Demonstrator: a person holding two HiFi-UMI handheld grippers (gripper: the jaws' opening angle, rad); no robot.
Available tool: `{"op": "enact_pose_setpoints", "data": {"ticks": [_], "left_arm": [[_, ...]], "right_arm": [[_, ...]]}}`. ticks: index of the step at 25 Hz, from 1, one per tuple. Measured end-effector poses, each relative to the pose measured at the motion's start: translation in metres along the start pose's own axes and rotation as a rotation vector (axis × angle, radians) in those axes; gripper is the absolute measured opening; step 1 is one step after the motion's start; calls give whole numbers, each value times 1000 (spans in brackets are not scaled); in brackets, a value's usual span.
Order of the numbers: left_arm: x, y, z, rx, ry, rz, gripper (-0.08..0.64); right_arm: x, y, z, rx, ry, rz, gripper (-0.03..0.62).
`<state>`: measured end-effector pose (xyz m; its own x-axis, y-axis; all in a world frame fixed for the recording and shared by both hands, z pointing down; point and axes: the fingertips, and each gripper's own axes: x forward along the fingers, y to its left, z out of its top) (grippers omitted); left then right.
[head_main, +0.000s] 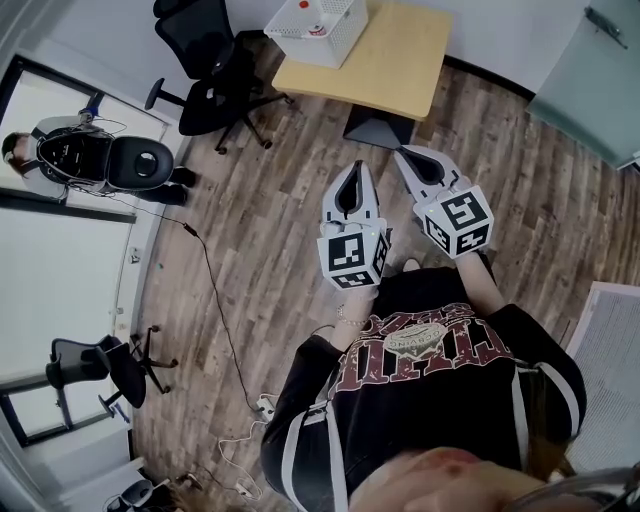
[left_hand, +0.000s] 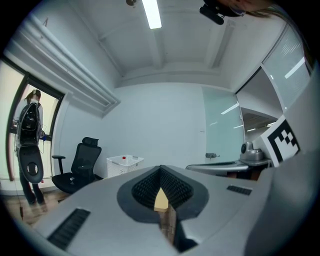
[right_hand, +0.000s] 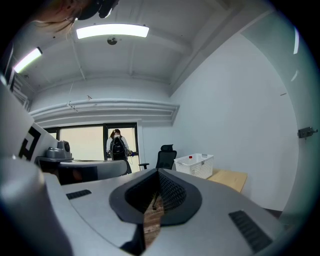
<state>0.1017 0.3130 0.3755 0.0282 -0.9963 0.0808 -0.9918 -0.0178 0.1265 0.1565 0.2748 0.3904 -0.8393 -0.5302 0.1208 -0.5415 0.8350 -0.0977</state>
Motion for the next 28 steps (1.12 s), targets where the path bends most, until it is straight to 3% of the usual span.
{"op": "enact_pose_setpoints", "data": {"ticks": [18, 28], "left_arm": [[54, 22, 4, 1, 7, -45, 48], [111, 52, 16, 7, 4, -77, 48]], "right_arm": [[45, -28, 6, 3, -6, -26, 18], [99, -59, 20, 0, -16, -55, 18]]}}
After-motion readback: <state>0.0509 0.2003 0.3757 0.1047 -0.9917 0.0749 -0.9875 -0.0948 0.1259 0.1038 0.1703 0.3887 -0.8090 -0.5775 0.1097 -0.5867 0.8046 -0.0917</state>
